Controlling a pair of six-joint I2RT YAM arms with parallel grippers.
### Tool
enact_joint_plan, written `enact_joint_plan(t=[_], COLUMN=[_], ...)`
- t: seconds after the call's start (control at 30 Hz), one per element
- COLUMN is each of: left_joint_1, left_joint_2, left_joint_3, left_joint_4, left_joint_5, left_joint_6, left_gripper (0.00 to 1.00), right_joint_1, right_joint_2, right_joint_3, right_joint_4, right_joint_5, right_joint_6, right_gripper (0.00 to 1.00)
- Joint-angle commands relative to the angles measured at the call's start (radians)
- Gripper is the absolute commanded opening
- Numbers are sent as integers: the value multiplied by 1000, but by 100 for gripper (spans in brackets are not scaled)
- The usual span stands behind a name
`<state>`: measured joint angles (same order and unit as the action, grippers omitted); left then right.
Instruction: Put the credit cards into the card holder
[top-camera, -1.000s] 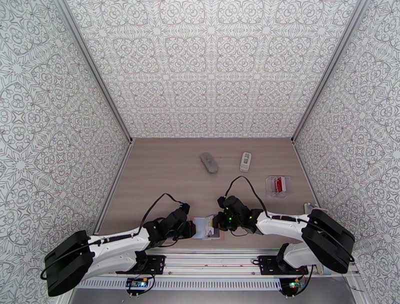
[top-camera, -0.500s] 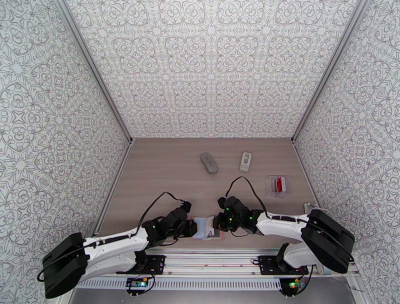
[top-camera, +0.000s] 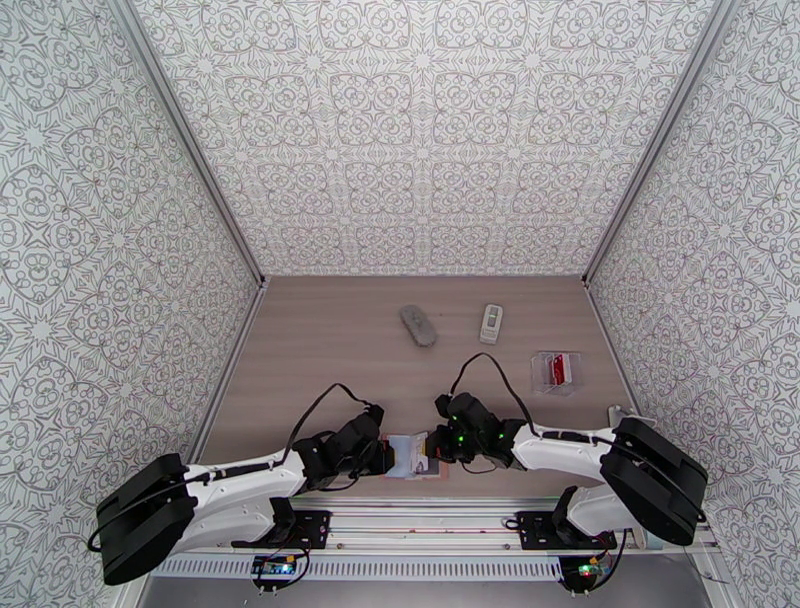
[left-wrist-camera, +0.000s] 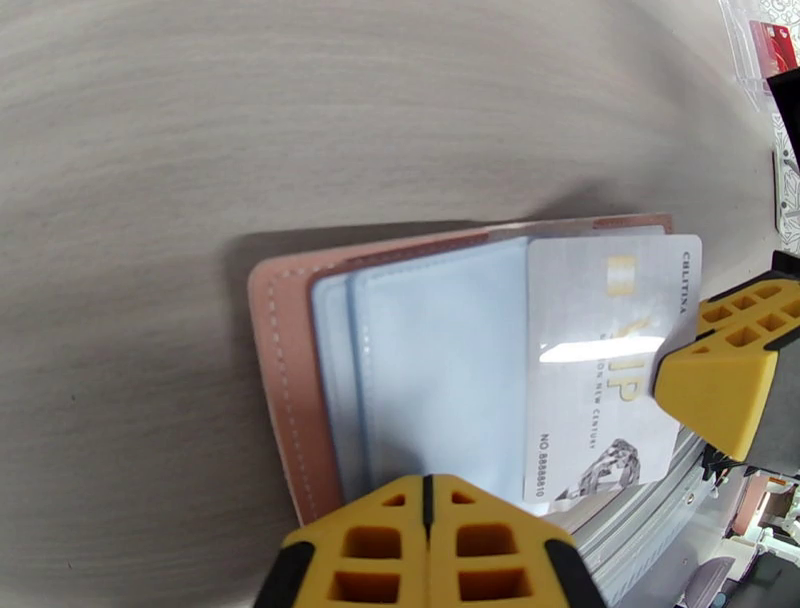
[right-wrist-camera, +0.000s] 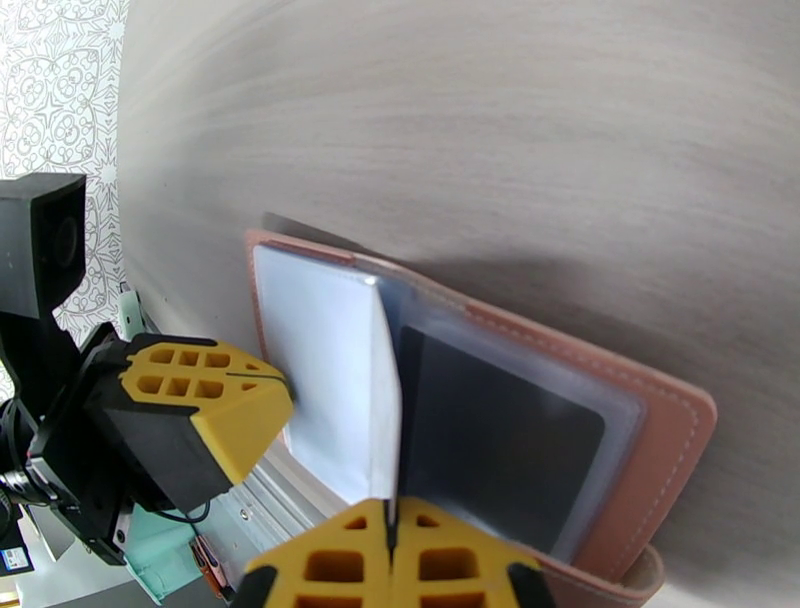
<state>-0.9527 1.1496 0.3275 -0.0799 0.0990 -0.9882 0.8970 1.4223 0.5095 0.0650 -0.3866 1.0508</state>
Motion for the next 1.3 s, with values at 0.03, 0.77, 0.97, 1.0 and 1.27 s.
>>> enact_joint_plan(t=[0.03, 0.77, 0.97, 1.0, 1.27], left_joint_1=[1, -18, -18, -17, -15], left_joint_2=[18, 0, -31, -35, -12], left_joint_3=[16, 33, 54, 55, 56], left_joint_4=[-48, -93, -153, -157, -155], left_joint_5=[-25, -47, -69, -73, -78], left_joint_6=[-5, -8, 8, 8, 13], left_gripper=[0, 4, 10, 10, 10], right_joint_1=[-1, -2, -2, -1, -2], right_joint_2=[16, 44, 51, 53, 79], right_joint_3=[-14, -46, -51, -52, -51], right_joint_4=[-21, 34, 36, 37, 55], right_joint_5=[-12, -19, -15, -14, -21], right_joint_6=[5, 22, 19, 20, 21], right_gripper=[0, 0, 0, 0, 0])
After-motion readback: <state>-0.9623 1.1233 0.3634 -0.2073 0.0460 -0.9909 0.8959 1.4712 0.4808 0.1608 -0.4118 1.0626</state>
